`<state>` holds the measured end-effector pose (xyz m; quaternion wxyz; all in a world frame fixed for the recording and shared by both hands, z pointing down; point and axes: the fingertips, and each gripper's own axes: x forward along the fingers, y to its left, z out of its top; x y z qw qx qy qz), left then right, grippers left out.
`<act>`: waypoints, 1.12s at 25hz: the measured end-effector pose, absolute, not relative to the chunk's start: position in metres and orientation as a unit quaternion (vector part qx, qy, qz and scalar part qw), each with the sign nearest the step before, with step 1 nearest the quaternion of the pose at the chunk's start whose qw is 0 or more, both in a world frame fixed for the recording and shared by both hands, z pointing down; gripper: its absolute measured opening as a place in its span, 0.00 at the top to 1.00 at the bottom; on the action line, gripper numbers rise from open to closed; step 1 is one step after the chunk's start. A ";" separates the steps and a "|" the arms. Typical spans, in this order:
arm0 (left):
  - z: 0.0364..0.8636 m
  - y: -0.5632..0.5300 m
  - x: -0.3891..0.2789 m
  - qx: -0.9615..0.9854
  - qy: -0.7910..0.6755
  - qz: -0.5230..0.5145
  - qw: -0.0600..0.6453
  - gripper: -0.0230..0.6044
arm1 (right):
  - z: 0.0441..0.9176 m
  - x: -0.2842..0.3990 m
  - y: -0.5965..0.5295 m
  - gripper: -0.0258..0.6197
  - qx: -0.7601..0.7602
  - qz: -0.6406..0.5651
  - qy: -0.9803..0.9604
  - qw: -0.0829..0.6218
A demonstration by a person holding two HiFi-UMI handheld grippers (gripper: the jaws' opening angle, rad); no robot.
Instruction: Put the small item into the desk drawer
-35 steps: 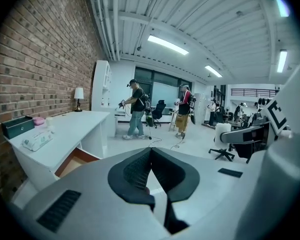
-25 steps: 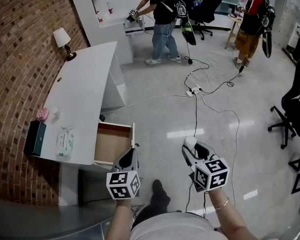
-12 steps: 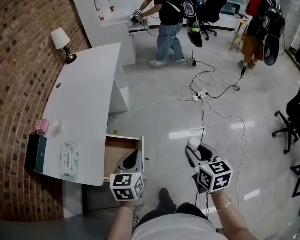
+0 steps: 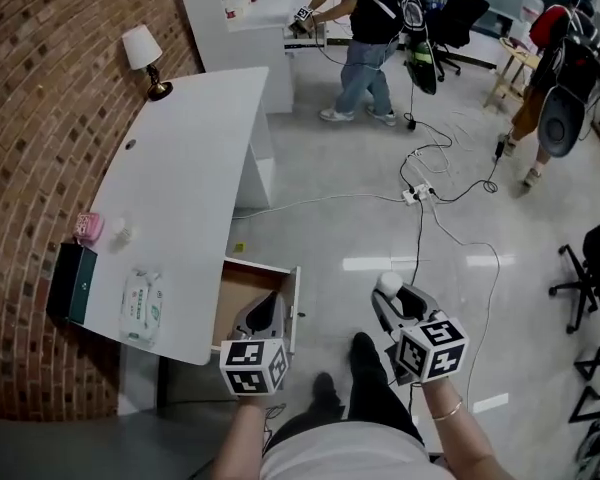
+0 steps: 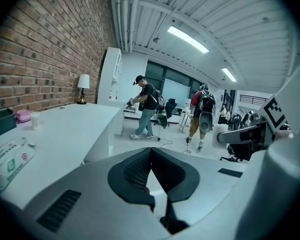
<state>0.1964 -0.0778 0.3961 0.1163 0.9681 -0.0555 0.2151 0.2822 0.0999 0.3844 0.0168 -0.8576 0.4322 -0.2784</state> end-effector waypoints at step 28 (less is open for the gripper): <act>0.440 -0.173 0.113 0.842 -0.462 0.186 0.206 0.93 | 0.467 0.287 -0.132 0.69 -0.551 -0.330 0.755 -0.133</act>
